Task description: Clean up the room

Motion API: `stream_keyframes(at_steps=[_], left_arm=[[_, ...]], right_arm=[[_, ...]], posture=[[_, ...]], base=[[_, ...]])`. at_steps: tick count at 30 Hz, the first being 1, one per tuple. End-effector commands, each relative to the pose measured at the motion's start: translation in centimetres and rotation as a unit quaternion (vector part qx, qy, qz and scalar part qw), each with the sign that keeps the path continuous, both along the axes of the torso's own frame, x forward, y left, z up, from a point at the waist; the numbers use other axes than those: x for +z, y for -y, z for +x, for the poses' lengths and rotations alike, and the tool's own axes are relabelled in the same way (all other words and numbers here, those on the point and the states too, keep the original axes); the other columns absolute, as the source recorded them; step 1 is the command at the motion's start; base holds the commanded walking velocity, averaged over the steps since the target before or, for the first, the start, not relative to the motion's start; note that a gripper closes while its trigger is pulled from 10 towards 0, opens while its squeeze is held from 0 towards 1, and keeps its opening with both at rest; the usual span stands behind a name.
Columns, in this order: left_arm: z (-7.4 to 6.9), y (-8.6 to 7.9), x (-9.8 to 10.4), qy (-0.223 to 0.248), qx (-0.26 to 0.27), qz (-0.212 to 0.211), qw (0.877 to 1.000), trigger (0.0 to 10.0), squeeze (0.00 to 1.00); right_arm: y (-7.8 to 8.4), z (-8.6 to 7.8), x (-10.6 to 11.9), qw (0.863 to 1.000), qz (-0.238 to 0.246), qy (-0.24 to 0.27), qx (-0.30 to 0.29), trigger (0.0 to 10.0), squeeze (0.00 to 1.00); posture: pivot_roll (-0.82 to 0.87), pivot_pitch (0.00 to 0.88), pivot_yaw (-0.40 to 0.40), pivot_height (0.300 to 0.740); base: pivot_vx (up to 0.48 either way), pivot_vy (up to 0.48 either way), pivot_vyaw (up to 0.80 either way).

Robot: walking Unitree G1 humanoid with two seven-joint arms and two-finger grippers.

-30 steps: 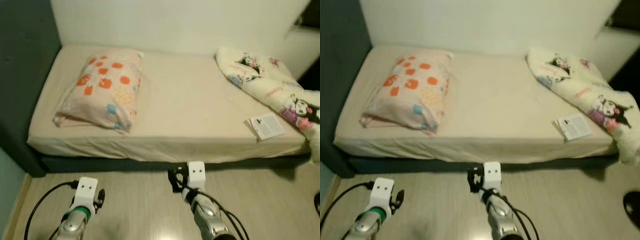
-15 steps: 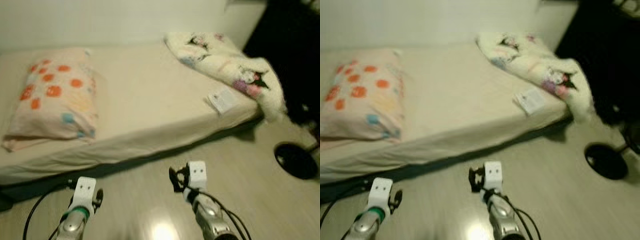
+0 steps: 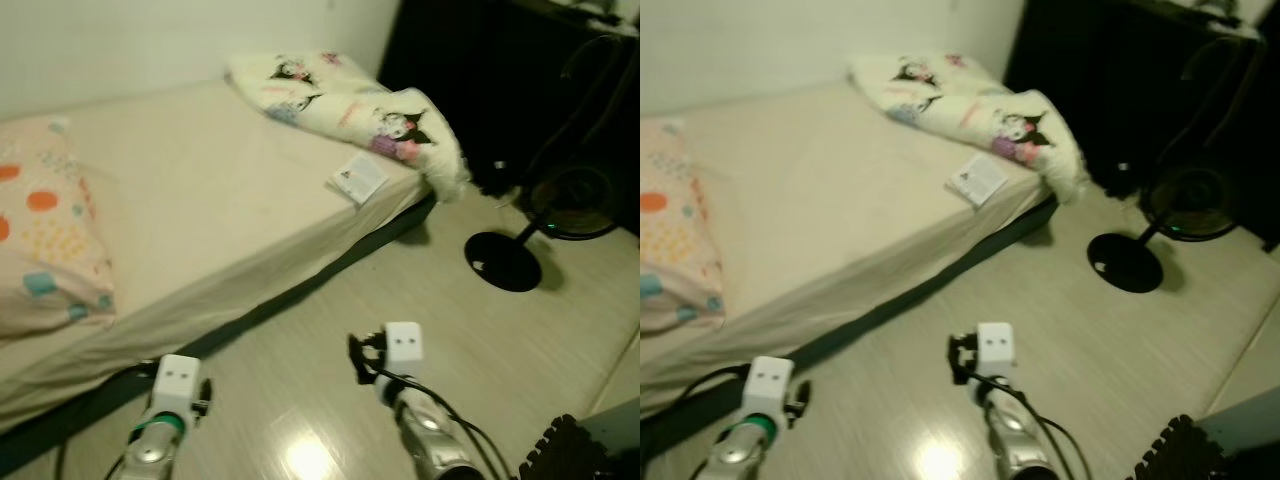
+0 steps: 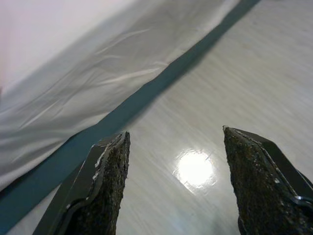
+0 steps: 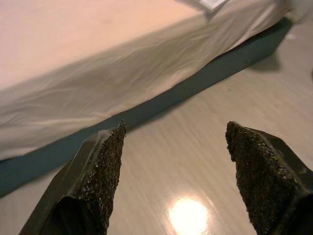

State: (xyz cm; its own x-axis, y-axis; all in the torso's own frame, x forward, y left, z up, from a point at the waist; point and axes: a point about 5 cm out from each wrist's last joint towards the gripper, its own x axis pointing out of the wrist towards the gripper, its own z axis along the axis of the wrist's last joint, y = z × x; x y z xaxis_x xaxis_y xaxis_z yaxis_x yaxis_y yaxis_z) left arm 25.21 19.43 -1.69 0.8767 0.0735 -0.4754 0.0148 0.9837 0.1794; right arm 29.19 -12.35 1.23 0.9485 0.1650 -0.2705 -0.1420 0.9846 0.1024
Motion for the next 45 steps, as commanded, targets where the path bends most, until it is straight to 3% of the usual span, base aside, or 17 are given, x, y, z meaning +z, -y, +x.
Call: stream_keyframes(at_steps=[1,11,20,45], left_arm=[[-0.71,-0.16,-0.68,-0.016,-0.002,0.003,1.0,10.0,0.0],[-0.43,0.19,-0.55,-0.01,-0.009,0.002,1.0,10.0,0.0],[-0.2,0.65,-0.57,-0.011,-0.018,0.0,1.0,10.0,0.0],[0.23,0.72,-0.46,-0.009,-0.025,0.005,1.0,10.0,0.0]], right_arm=[[-0.23,-0.68,-0.79,1.0,0.002,-0.018,0.001,10.0,0.0],[0.03,-0.47,-0.58,1.0,-0.006,-0.012,-0.003,10.0,0.0],[-0.11,-0.47,-0.61,1.0,-0.009,-0.013,-0.001,10.0,0.0],[-0.04,-0.35,-0.59,1.0,-0.013,-0.013,-0.007,10.0,0.0]], posture=[[0.11,0.017,-0.021,0.74],[0.1,0.017,-0.025,0.74],[0.09,0.018,-0.021,0.74],[0.09,0.017,-0.014,0.74]], base=[[0.251,0.0,-0.79],[0.402,0.0,-0.79],[0.439,0.0,-0.1],[0.436,0.0,-0.71]])
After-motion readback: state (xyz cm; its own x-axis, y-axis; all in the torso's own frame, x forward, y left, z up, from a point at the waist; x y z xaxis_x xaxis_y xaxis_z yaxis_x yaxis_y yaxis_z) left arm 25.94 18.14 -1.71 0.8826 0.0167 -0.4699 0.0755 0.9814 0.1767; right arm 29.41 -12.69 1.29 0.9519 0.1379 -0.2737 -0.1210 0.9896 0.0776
